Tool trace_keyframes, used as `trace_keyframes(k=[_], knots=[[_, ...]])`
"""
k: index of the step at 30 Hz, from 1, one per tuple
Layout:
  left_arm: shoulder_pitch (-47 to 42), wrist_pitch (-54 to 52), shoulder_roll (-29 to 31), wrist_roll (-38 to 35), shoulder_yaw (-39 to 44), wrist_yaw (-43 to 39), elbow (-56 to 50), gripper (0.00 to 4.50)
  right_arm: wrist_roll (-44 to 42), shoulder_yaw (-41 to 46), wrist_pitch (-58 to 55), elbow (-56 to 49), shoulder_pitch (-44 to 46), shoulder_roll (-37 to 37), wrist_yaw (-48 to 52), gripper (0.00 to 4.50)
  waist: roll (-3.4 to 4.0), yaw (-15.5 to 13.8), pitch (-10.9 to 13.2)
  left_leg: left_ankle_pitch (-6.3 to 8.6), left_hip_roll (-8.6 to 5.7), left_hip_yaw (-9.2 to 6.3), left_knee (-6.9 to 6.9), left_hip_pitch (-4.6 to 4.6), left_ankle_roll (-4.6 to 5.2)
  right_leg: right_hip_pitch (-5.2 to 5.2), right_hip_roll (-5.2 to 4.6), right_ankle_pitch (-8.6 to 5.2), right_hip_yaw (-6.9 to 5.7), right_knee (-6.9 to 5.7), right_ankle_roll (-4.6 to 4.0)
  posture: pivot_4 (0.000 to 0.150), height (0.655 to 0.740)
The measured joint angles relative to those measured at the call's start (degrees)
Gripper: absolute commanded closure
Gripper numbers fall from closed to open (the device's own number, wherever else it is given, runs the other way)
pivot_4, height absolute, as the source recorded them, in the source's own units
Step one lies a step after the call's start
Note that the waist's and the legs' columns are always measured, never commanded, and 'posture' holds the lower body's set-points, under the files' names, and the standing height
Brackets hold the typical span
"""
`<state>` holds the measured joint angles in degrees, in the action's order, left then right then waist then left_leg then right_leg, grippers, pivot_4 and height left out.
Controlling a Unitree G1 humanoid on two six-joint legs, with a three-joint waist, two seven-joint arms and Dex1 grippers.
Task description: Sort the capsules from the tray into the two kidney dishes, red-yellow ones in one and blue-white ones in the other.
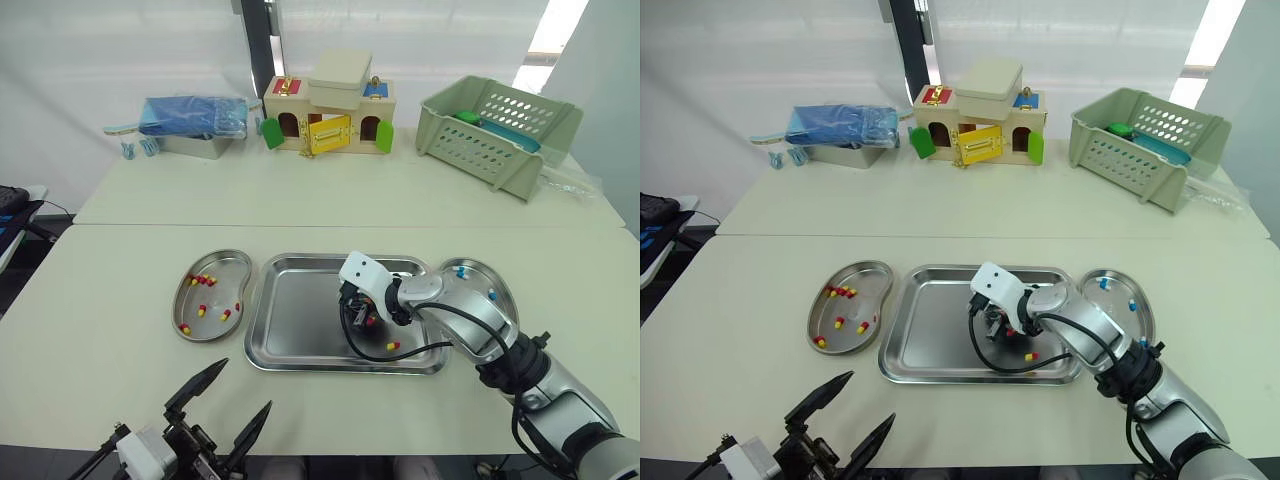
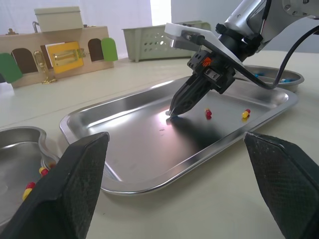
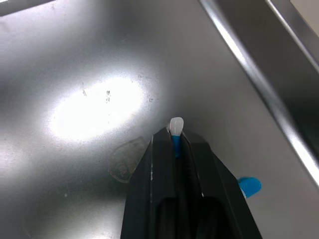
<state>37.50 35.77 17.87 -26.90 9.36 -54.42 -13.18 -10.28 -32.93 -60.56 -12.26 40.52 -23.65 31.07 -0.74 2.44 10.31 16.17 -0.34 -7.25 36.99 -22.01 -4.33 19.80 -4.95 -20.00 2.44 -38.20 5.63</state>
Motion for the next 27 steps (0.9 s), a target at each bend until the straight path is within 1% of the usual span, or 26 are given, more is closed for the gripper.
trace_keyframes(k=[4,7,9,13,17,18,20,22,25,27], knots=[[-0.3,1.1,0.2,-0.3,-0.3,-0.8,0.8,0.0,-0.6,1.4,3.2,-0.6,-2.6,0.2,1.9,4.46,-0.01,0.0,0.0,0.0,0.0,0.01,0.0,-0.01,0.0,0.16,0.0,0.0,0.01,0.0,0.0,0.15,0.74],[-0.8,1.6,1.5,-1.1,-1.4,-2.8,1.4,0.0,-4.6,5.5,4.5,-4.0,-5.9,-0.6,5.6,4.46,-0.01,-0.1,0.0,0.0,0.0,0.02,0.01,-0.09,0.0,0.05,0.0,0.0,0.02,-0.01,0.0,0.15,0.74],[-1.3,1.8,2.5,-1.9,-1.7,-4.0,1.9,0.0,-7.1,9.6,6.8,-7.9,-7.7,-3.8,8.9,4.46,-0.01,-0.4,0.0,0.0,0.0,0.01,0.01,-0.1,0.0,0.01,0.0,0.0,0.0,0.02,0.0,0.15,0.74],[-2.7,2.0,4.9,-3.1,-2.7,-7.0,2.1,0.0,-10.5,19.6,10.5,-12.6,-13.5,-13.6,14.5,4.46,-0.02,-0.8,0.0,0.0,0.0,-0.01,0.01,-0.07,0.0,-0.14,0.0,0.0,-0.07,0.09,0.0,0.15,0.74],[-4.9,2.2,7.0,-4.6,-4.2,-10.5,2.1,0.0,-12.3,31.2,14.4,-13.3,-24.8,-22.8,19.0,4.46,-0.02,-0.8,0.0,0.0,0.01,0.06,0.01,-0.04,0.01,-0.2,-0.01,0.0,-0.06,0.1,0.0,0.15,0.74],[-5.3,2.2,7.2,-4.7,-4.5,-11.0,2.2,0.0,-12.6,33.2,15.2,-13.3,-26.6,-23.9,19.6,4.46,-0.01,-0.7,0.0,0.0,0.01,0.07,0.01,-0.03,0.01,-0.21,-0.01,0.0,-0.05,0.09,0.0,0.15,0.74],[-7.2,2.2,7.6,-4.8,-4.8,-11.8,2.3,0.0,-13.0,38.5,17.3,-13.4,-33.0,-27.0,21.2,4.46,0.02,-0.6,0.0,0.0,0.02,0.09,0.0,0.06,0.01,-0.3,-0.01,0.0,-0.04,0.08,0.0,0.15,0.74],[-7.7,2.1,8.0,-5.7,-4.9,-12.7,2.7,0.0,-12.4,42.5,19.1,-11.6,-38.3,-29.5,22.1,4.46,0.03,-0.3,0.0,0.0,0.03,0.18,0.0,0.18,0.02,-0.38,-0.01,0.0,0.05,0.08,0.0,0.15,0.74],[-8.2,2.1,8.3,-6.3,-5.0,-13.7,3.0,0.0,-11.1,45.2,21.8,-9.7,-41.3,-30.4,22.6,4.46,0.05,-0.1,0.0,0.0,0.04,0.18,0.01,0.27,0.02,-0.46,0.0,0.0,0.05,0.07,0.0,0.15,0.74],[-8.4,2.1,8.3,-6.8,-5.0,-14.1,3.7,0.0,-10.8,45.4,23.1,-8.8,-41.8,-30.4,22.4,4.46,0.05,-0.1,0.0,0.0,0.04,0.18,0.02,0.28,0.02,-0.48,-0.01,0.0,0.05,0.06,0.0,0.15,0.74]])
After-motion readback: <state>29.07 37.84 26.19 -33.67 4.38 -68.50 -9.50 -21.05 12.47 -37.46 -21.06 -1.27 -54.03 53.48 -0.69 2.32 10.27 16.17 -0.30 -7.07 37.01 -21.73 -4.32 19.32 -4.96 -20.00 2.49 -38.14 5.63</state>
